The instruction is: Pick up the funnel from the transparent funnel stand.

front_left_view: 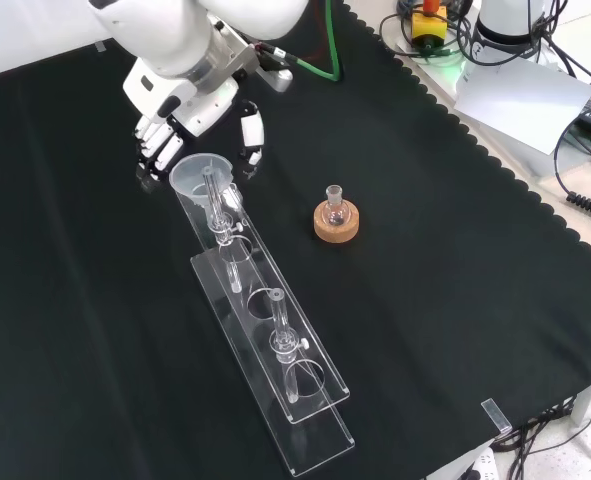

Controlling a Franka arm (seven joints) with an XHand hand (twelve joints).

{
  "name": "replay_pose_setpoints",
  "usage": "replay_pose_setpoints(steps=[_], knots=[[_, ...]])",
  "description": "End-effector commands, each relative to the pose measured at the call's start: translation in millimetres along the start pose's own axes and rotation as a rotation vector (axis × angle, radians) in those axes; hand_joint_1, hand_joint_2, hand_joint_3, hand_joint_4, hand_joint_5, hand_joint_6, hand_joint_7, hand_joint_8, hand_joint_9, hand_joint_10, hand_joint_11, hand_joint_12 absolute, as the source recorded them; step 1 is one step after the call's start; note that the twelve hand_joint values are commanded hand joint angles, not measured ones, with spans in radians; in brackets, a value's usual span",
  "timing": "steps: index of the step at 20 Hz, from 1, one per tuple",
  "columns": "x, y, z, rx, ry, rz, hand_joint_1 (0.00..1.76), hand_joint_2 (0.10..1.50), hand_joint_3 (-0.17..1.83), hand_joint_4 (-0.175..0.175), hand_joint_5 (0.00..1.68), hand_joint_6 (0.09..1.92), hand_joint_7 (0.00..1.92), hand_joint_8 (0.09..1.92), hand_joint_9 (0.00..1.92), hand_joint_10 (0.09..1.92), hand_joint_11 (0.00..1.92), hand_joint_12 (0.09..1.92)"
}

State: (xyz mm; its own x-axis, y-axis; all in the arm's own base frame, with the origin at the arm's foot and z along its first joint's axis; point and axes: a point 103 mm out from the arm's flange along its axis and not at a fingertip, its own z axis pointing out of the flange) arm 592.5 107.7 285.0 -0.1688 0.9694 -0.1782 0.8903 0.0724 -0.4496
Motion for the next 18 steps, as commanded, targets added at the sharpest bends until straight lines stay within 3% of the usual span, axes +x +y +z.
replay_pose_setpoints(steps=[1,10,12,14,18], knots=[[-12.8,3.3,10.5,0.022,-0.004,0.006,0.79,0.60,0.64,-0.098,0.21,0.09,0.00,0.72,0.27,0.81,0.29,1.42],[-8.9,4.4,11.4,0.038,-0.004,0.015,0.79,0.60,0.64,-0.097,0.21,0.09,0.00,0.74,0.28,0.82,0.29,1.41],[1.9,5.5,8.3,0.040,-0.020,0.023,0.79,0.60,0.64,-0.097,0.21,0.09,0.00,0.74,0.28,0.82,0.29,1.41],[5.1,5.4,6.8,0.028,-0.005,0.001,0.79,0.60,0.64,-0.097,0.21,0.09,0.00,0.74,0.28,0.82,0.29,1.41],[5.4,5.0,6.0,0.038,-0.005,0.031,0.79,0.60,0.64,-0.097,0.21,0.09,0.00,0.74,0.29,0.82,0.29,1.41]])
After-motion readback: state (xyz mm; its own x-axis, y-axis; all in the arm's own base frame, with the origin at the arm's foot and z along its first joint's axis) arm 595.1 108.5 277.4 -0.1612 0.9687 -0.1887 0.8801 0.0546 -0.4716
